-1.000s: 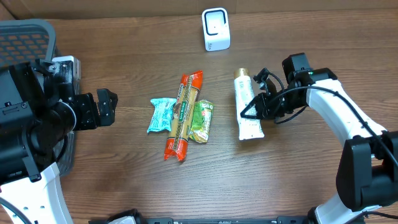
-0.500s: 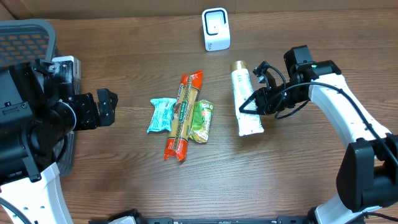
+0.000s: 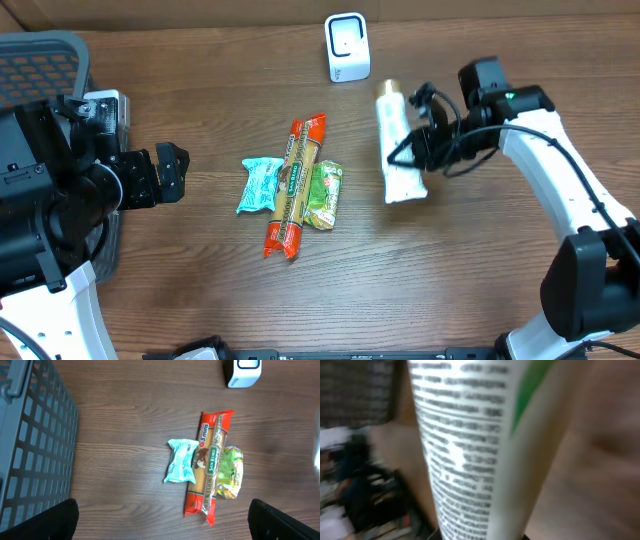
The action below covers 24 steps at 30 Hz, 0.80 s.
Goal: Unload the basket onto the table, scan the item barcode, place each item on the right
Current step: 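Lift the tube upright and carry it toward the white scanner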
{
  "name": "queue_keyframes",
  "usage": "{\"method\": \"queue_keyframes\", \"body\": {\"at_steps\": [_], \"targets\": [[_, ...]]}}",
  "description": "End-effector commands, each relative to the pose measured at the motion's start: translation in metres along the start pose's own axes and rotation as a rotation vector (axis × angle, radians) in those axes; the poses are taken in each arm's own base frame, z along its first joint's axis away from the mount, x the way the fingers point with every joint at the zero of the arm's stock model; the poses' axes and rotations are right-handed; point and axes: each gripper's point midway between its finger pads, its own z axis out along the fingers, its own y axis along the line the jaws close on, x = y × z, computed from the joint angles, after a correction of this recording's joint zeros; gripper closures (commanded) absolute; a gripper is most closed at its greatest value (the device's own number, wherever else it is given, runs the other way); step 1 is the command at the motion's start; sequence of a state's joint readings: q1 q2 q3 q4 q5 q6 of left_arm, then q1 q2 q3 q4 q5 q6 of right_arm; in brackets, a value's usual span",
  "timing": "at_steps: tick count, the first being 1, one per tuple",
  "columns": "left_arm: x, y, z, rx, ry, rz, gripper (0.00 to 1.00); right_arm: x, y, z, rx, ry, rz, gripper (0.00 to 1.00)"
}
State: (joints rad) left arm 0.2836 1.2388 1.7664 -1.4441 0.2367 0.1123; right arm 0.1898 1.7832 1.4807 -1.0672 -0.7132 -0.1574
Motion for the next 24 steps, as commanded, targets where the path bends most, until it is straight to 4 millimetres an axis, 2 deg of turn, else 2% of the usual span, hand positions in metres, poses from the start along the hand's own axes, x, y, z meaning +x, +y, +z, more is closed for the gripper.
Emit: {"method": "queue_keyframes", "body": {"at_steps": [1, 6, 15, 18, 24], "targets": [[0.002, -0.002, 0.0, 0.012, -0.001, 0.014, 0.0, -0.05, -0.005, -0.039, 0.342, -0.169, -0.045, 0.97], [0.002, -0.001, 0.0, 0.012, -0.001, 0.014, 0.01, -0.109, -0.012, -0.067, 0.748, -0.375, -0.227, 0.96], [0.002, -0.001, 0.0, 0.012, -0.001, 0.014, 0.0, -0.193, -0.036, -0.078, 1.289, -0.569, -0.493, 0.96], [0.002, -0.002, 0.0, 0.012, -0.001, 0.014, 0.0, -0.214, -0.049, -0.067, 1.41, -0.509, -0.669, 0.96], [0.002, -0.002, 0.0, 0.014, 0.001, 0.015, 0.01, -0.25, -0.075, -0.051, 1.604, -0.523, -0.862, 0.96]]}}
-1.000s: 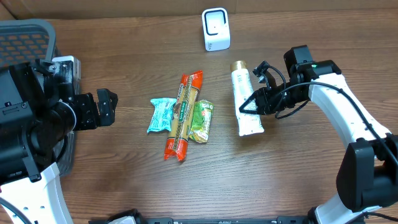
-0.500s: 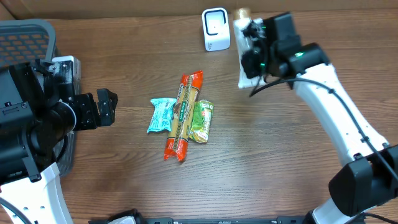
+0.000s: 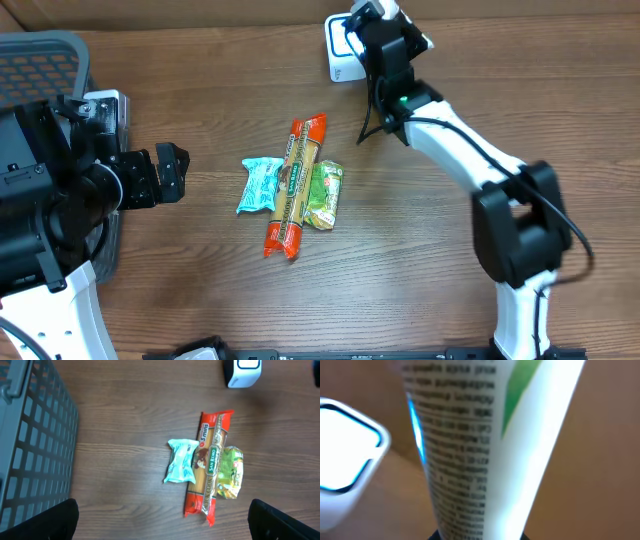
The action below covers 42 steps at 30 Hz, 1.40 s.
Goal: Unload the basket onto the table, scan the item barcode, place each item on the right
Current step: 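Lift the tube upright and carry it toward the white scanner, then hold the tube's barcode side in front of the scanner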
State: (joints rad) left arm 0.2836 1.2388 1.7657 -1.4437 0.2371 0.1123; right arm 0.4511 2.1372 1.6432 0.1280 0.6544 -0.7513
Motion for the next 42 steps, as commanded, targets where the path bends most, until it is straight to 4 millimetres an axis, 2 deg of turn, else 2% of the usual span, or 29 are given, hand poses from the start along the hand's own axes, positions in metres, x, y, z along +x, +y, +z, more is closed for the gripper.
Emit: {"method": "queue_keyframes", "body": {"at_steps": [1, 3, 7, 10, 14, 26, 30, 42], "targets": [[0.002, -0.002, 0.0, 0.013, 0.001, 0.015, 0.0, -0.007, -0.024, 0.014, 0.156, -0.016, -0.197, 0.96], [0.002, -0.002, 0.0, 0.013, 0.001, 0.015, 0.01, -0.006, -0.019, 0.024, 0.196, -0.041, -0.262, 0.96], [0.002, -0.002, 0.001, 0.013, 0.002, 0.014, 0.01, 0.011, 0.01, 0.044, 0.163, -0.051, -0.425, 0.96], [0.002, -0.001, 0.001, 0.014, 0.003, 0.014, 0.01, 0.024, 0.025, 0.053, 0.139, -0.04, -0.445, 0.96], [0.002, -0.001, 0.001, 0.013, 0.004, 0.014, 0.01, 0.028, 0.035, 0.056, 0.12, -0.047, -0.439, 0.96], [0.002, -0.001, 0.002, 0.014, 0.004, 0.014, 0.01, 0.025, 0.038, 0.056, 0.108, -0.071, -0.418, 0.96], [0.002, -0.001, 0.002, 0.014, 0.004, 0.014, 0.0, 0.027, 0.036, 0.056, 0.114, -0.061, -0.321, 0.96], [0.002, -0.001, 0.002, 0.013, 0.005, 0.014, 0.0, 0.022, 0.042, 0.056, 0.087, -0.096, -0.323, 0.96]]}}
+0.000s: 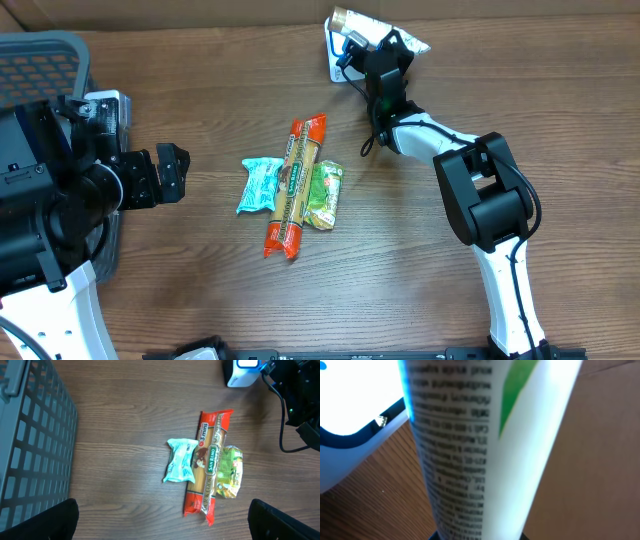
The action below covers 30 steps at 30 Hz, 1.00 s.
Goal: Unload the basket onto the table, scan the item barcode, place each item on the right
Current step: 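Hold the tube's barcode side in front of the scanner, then carry the tube right and lower it onto the table edge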
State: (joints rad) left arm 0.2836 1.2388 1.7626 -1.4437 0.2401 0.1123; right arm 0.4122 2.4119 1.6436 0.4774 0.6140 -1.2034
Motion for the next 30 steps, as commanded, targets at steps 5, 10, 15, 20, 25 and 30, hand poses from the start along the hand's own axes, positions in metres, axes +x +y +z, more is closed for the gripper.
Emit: {"method": "queue_keyframes", "body": {"at_steps": [5, 10, 15, 20, 25, 30], "targets": [[0.001, -0.001, 0.001, 0.01, 0.002, 0.014, 0.0, -0.018, -0.031, -0.002, 0.04, -0.056, 0.069, 0.96], [0.001, -0.001, 0.001, 0.01, 0.002, 0.014, 0.0, -0.026, -0.027, -0.002, 0.015, -0.109, 0.068, 0.96], [0.001, -0.001, 0.001, 0.01, 0.002, 0.014, 0.0, -0.029, -0.028, -0.002, 0.012, -0.128, 0.076, 0.96], [0.001, -0.001, 0.001, 0.01, 0.002, 0.014, 0.0, -0.02, -0.038, 0.005, 0.027, -0.115, 0.145, 0.96], [0.001, -0.001, 0.001, 0.01, 0.002, 0.014, 0.0, -0.017, -0.044, 0.008, 0.035, -0.112, 0.161, 0.97], [0.001, -0.001, 0.001, 0.01, 0.002, 0.014, 0.01, -0.021, -0.042, 0.005, 0.032, -0.109, 0.155, 0.96]]}}
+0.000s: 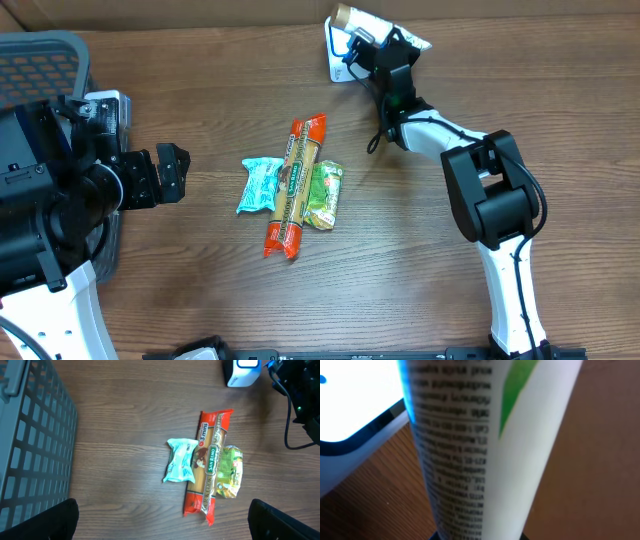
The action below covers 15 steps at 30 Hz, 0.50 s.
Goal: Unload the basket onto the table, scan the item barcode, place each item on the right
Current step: 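Carry the tube right and lower it onto the table edge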
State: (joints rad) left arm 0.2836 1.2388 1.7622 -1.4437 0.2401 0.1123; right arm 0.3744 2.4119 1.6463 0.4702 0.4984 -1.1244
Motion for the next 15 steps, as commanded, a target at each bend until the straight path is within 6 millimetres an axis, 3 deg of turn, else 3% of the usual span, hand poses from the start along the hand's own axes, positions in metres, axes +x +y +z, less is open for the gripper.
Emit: {"method": "queue_keyframes", "body": {"at_steps": [1, 5, 9, 12, 15], "targets": [[0.001, -0.001, 0.001, 0.01, 0.002, 0.015, 0.0, -0.028, -0.043, -0.007, 0.083, -0.046, 0.064, 0.96], [0.001, -0.001, 0.001, 0.01, 0.002, 0.015, 0.01, -0.038, -0.084, -0.023, 0.101, -0.048, 0.113, 0.96], [0.001, -0.001, 0.001, 0.01, 0.002, 0.015, 0.0, -0.038, -0.148, -0.055, 0.09, -0.03, 0.286, 0.97], [0.001, -0.001, 0.001, 0.01, 0.002, 0.015, 0.01, -0.039, -0.185, -0.096, 0.011, -0.023, 0.468, 0.96], [0.001, -0.001, 0.001, 0.01, 0.002, 0.015, 0.01, -0.039, -0.2, -0.142, -0.123, -0.007, 0.689, 0.97]]}}
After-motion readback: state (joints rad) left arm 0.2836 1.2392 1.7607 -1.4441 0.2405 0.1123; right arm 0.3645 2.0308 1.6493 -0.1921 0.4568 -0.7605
